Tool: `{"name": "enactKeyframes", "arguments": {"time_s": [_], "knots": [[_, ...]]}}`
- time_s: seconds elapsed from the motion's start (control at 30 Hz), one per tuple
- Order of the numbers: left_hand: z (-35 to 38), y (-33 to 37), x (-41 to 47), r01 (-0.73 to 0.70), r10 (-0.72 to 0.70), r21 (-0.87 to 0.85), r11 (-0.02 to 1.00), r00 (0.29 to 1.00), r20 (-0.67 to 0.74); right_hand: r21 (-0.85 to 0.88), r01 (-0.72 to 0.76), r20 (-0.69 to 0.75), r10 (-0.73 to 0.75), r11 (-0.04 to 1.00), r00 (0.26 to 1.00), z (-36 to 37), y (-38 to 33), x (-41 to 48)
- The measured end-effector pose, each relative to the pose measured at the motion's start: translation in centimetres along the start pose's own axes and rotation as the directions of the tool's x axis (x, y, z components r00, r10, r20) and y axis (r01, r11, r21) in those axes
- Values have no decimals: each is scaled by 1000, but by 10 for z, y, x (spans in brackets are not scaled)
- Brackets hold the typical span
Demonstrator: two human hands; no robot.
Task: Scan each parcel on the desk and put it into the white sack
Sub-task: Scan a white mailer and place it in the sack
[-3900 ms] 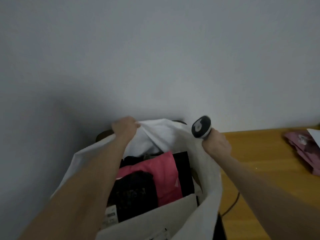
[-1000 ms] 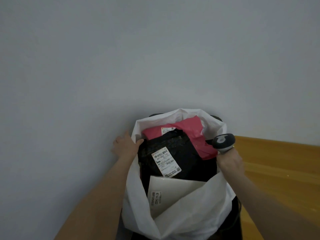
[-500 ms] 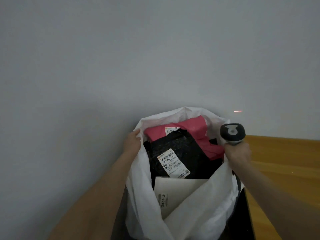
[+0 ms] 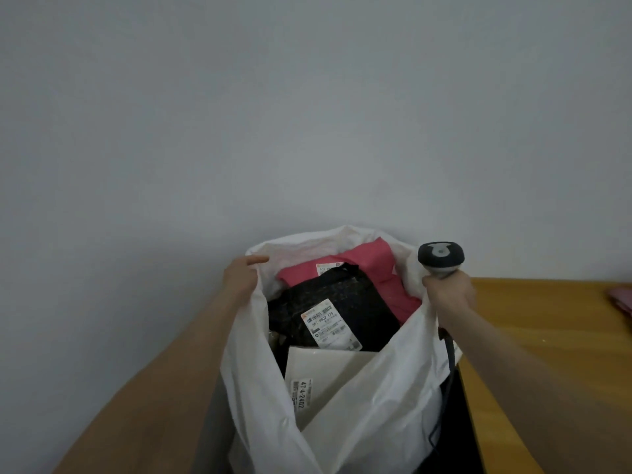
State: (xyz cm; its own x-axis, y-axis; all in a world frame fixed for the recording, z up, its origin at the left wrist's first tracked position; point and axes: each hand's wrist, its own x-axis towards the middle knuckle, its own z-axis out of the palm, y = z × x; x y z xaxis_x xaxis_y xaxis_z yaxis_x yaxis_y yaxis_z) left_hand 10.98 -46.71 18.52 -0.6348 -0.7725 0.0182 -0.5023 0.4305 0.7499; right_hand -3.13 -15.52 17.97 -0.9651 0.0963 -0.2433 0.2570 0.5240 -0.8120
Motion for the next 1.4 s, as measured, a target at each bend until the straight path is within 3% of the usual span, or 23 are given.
{"name": "enactKeyframes", "arguments": {"time_s": [0.1,0.17,0.33,0.43,0.6,0.7,0.8,0.93,1.0,1.07,1.17,1.2,1.27,1.33,1.4], "knots": [[8,-3,-2,59,-60,23,998,997,58,32,-72,37,70,997,997,-1,7,3],[14,6,0,86,-86,-22,996,996,-19,62,-91,20,90,994,996,-5,4,3],[-1,61,29,0,-46,-176,984,965,-257,172,44,-134,-21,984,991,-30,-39,6],[0,81,39,-75,-9,-273,959,955,-295,224,121,-215,-72,967,974,-38,-53,6],[5,52,32,-84,34,-151,985,951,-306,87,119,-212,-98,989,972,-28,-35,6],[-14,55,43,-194,156,-80,978,927,-341,90,133,-238,-108,987,965,-25,-31,9],[-24,49,41,-194,195,29,981,948,-252,-4,86,-176,-85,996,981,-14,-20,5],[-18,-1,20,-15,6,263,965,999,34,-114,-20,-119,6,993,993,-8,6,0],[-20,-14,14,-25,-2,279,960,995,95,-122,-18,-120,3,992,993,-10,8,1],[-31,-12,17,-49,65,270,962,997,-48,-103,7,-135,-21,995,991,-15,1,2],[-51,-2,27,35,34,245,969,962,-272,-41,55,-196,-62,998,979,-24,-12,5],[-51,3,27,65,26,324,944,963,-270,-31,59,-206,-64,998,976,-26,-13,4],[-36,18,17,47,91,609,792,977,-194,-68,42,-187,-54,997,981,-25,-4,3],[2,37,1,-192,328,756,626,944,-31,-114,20,-143,-36,993,989,-21,6,0],[51,55,-16,-485,471,708,514,849,240,-95,14,-129,-26,995,991,-18,12,-2]]}}
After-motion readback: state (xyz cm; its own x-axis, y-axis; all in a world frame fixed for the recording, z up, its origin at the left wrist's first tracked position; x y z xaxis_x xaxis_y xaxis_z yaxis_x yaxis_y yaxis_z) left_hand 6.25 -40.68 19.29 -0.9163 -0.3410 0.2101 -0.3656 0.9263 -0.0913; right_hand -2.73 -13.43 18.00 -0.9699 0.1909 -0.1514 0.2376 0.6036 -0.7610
